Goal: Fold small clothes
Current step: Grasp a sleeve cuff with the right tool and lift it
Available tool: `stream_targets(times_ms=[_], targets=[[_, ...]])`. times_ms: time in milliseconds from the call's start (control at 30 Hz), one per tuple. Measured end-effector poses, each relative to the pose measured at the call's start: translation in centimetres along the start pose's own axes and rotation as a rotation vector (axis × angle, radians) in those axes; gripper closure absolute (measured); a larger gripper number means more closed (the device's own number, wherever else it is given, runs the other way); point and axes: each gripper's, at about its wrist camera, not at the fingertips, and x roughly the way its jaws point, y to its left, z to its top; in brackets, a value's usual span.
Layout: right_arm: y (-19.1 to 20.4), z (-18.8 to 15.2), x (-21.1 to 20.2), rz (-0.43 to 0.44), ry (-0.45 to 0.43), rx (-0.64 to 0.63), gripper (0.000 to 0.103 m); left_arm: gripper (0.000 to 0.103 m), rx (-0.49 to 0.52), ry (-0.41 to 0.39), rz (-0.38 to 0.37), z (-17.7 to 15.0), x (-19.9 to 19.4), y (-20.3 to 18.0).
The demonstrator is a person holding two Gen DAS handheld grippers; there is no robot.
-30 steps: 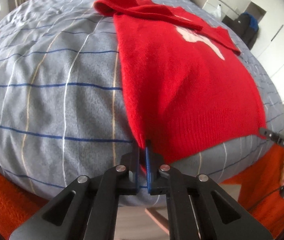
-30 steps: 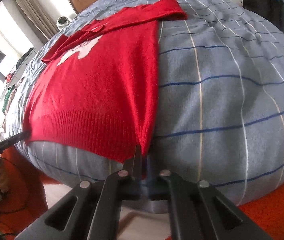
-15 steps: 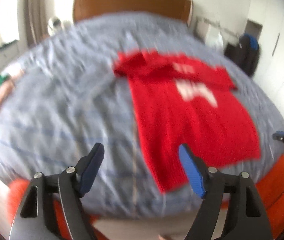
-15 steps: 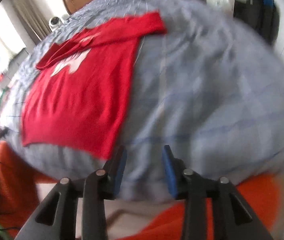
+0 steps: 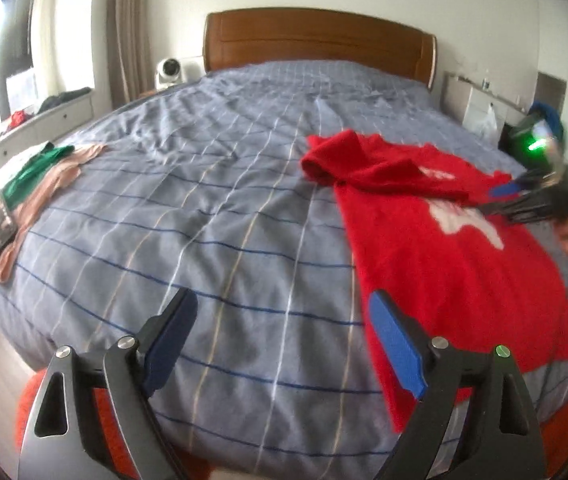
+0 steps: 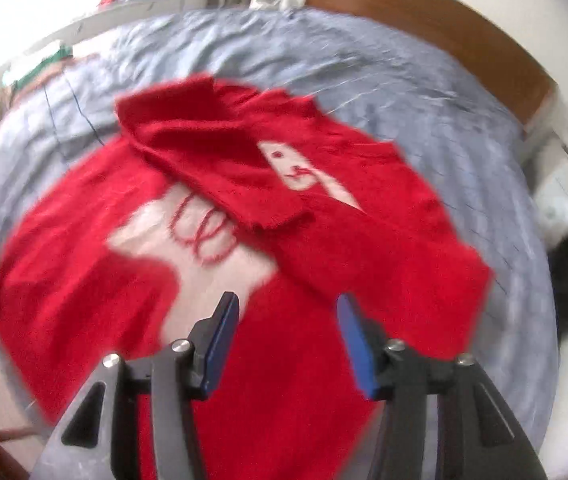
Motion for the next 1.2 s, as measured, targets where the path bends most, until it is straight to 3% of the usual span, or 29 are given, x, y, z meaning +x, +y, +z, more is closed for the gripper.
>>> stream_targets(times_ms=[100,133,167,200,333,433,533,633,700,833,1000,1100,1200], targets=[[-0.6,1.4,4.6,-0.007,0.039,0.008,0.053,0.014,0.010,0.009,0.002,0.1,0.6,-0.2],[-1.2,1.4,4.9,0.005,0.024,0.040,0.057,0.014,0.014,0.021,0.003,0.0,0.9,-0.3],[-2.2,1.3,4.7,0.012,-0.002,0.089,0.086,0.014,0.013,0.033,0.001,-0.1,1.2,-0.3],[-3.5,1.3,4.3,0.001,-0.025,0.154,0.100,0.014,0.007,0.046,-0.005,-0.2,1.5,-0.2],[-10.5,-1.8,-0.7,-0.049,-0.174,0.427,0.099,0.014,-0.022,0.057,-0.016,-0.2,1.8,0.2],[-17.9,-7.8,-5.7,-0.157,-0.243,0.671,0.099,0.014,-0.055,0.071,-0.018,-0.3,2.2,0.8],[-24.3,-15.9,-10.2,-0.277,-0.268,0.914,0.099,0.014,-0.081,0.085,-0.015,-0.4,2.4,1.1],[-27.7,-22.0,-11.8,-0.334,-0.225,1.047,0.099,0.014,-0.084,0.091,-0.009,-0.6,2.6,1.0],[-28.6,-25.7,-11.7,-0.335,-0.184,1.110,0.099,0.014,-0.068,0.094,-0.002,-0.7,2.7,0.6],[-28.4,-29.3,-10.9,-0.318,-0.168,1.198,0.100,0.014,-0.014,0.085,0.013,-1.0,2.4,-0.5],[-27.0,-32.9,-9.1,-0.178,-0.159,1.344,0.099,0.014,0.033,0.077,0.023,-1.2,2.2,-1.2],[-26.3,-36.2,-10.1,-0.163,-0.173,1.446,0.097,0.014,0.037,0.072,0.020,-1.2,2.0,-1.2],[-26.0,-39.0,-12.2,-0.201,-0.180,1.534,0.092,0.014,0.033,0.078,0.021,-1.2,2.2,-1.2]])
